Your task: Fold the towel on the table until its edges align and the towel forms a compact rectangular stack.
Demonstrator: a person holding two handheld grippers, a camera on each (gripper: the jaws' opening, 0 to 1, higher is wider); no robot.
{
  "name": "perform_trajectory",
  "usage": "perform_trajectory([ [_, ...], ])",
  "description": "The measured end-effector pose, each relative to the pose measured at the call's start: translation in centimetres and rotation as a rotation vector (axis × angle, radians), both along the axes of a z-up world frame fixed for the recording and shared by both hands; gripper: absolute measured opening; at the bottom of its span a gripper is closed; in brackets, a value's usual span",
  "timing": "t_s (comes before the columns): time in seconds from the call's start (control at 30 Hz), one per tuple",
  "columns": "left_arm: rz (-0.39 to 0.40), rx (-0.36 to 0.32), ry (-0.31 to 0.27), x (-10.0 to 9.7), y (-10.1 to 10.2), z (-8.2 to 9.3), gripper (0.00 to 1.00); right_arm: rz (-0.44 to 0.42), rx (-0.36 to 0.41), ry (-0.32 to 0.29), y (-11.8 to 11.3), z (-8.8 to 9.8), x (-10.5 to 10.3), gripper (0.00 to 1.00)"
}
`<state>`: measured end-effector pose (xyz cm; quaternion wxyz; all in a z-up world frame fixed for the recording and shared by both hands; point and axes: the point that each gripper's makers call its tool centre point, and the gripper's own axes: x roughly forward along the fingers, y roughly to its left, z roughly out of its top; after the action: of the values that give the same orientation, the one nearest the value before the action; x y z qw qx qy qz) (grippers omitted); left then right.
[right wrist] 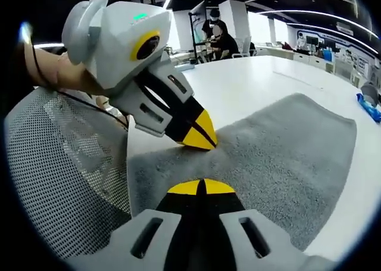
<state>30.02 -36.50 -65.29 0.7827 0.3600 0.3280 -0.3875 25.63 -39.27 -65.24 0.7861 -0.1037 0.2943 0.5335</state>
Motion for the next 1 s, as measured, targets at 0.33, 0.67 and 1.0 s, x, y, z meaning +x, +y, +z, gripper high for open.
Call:
perform_trajectory([
  [0.33, 0.0, -0.027, 0.003, -0.1, 0.0, 0.0, 0.01, 0.206, -0.149, -0.166, -0.8, 1.0, -0.8, 0.0],
  [0.67, -0.004, -0.024, 0.005, 0.0, 0.0, 0.0, 0.01, 0.347, -0.375, -0.227, -7.6, 0.7, -2.7, 0.03],
  [1.0, -0.056, -0.21, -0.095, 0.8, -3.5, 4.2, 0.01, 0.315, -0.445, -0.223, -9.6, 0.3, -3.5, 0.05],
])
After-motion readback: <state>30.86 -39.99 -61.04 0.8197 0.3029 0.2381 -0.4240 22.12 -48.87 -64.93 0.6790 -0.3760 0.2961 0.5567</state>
